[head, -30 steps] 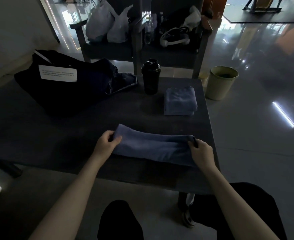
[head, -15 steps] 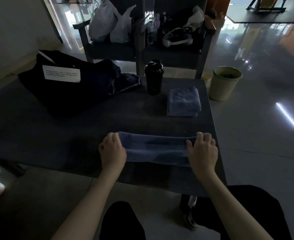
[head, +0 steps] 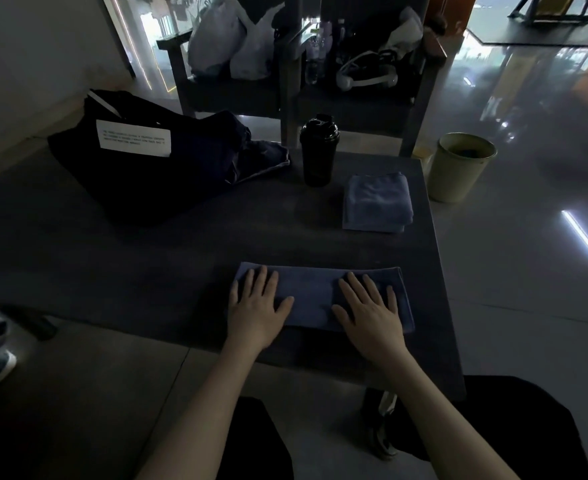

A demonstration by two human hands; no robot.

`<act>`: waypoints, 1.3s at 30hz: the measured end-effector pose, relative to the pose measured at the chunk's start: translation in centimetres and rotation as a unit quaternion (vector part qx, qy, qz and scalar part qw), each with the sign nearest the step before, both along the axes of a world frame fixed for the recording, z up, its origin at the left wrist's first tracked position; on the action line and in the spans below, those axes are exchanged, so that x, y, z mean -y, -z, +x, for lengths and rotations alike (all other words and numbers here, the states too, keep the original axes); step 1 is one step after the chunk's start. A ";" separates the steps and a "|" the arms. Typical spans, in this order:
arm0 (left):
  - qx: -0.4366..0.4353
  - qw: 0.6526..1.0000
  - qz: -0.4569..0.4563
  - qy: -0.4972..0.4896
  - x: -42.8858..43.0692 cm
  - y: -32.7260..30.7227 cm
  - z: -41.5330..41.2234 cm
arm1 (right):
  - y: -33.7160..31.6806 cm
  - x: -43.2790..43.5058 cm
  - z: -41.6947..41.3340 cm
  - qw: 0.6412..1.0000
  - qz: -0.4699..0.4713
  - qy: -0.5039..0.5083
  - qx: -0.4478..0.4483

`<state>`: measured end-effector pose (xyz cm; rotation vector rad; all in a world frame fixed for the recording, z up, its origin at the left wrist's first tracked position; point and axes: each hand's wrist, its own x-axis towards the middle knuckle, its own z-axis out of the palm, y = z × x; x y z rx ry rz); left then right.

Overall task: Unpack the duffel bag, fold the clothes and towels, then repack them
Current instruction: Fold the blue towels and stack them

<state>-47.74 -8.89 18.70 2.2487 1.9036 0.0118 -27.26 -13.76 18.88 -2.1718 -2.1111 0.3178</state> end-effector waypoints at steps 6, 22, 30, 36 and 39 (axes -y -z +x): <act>-0.010 0.998 -0.006 -0.057 1.9 -0.5 0.7 | 0.2 -0.2 0.4 0.999 0.036 -0.014 0.005; 0.101 0.994 0.004 0.044 5.7 -1.7 -2.6 | -0.9 2.8 -1.8 0.988 0.123 -0.084 -0.039; 0.185 0.979 -0.058 -0.064 5.1 -1.9 -3.2 | -0.5 5.6 -4.2 0.970 0.127 -0.204 0.047; 0.255 0.951 -0.121 -0.127 4.9 -3.0 -3.3 | -0.4 5.7 -4.7 0.962 0.185 -0.202 -0.021; 0.370 0.903 -0.145 -0.163 4.3 -3.7 -3.4 | -1.6 5.4 -3.7 0.958 0.156 -0.157 -0.185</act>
